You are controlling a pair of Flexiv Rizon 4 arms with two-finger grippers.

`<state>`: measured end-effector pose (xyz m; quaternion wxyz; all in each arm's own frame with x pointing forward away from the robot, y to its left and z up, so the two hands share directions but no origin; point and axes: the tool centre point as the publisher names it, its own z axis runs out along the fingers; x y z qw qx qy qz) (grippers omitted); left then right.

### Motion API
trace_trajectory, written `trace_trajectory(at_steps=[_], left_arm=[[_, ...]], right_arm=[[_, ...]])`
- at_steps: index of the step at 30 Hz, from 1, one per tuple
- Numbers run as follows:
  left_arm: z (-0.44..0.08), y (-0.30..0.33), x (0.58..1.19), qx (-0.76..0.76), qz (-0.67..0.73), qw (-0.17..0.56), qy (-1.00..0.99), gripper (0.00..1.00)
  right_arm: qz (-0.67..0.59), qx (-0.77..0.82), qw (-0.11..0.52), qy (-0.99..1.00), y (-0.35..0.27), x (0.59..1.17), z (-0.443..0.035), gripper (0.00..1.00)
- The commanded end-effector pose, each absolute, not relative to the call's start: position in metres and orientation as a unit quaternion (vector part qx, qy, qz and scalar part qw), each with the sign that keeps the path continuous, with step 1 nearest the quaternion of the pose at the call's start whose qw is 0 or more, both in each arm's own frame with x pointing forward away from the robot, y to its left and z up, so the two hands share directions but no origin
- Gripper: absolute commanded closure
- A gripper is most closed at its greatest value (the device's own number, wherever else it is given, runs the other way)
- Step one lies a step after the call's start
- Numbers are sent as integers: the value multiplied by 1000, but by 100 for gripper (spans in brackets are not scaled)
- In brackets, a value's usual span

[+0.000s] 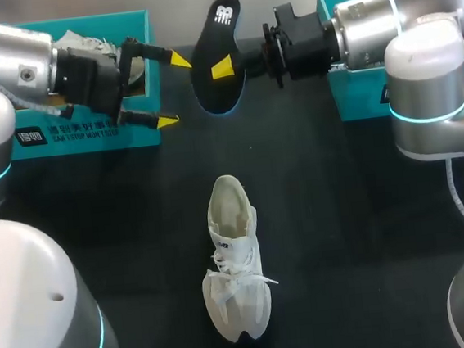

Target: Take the shoe out of the shoebox, open the shoe tongue, remove and reinsert the insole, then place the shoe into the shoebox

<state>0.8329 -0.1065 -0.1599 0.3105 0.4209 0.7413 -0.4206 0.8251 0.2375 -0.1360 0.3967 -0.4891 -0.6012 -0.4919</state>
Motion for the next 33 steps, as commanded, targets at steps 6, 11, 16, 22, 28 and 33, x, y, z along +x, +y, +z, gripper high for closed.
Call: trace_trajectory(at_steps=[6,11,16,22,28,33], left_arm=[[-162,-103,835,380,-412,274,782,0],[-164,-93,832,273,-369,229,858,0],[-171,-83,815,210,-320,183,906,0],[-179,-81,798,173,-291,166,926,0],[-179,-81,798,173,-291,166,926,0],[-179,-81,798,173,-291,166,926,0]], right_arm=[[-502,-500,370,-600,233,829,-141,100],[-531,-496,314,-610,219,838,-146,100],[-535,-493,276,-627,215,843,-150,100],[-513,-479,256,-665,223,841,-165,100],[-513,-479,256,-665,223,841,-165,100],[-513,-479,256,-665,223,841,-165,100]])
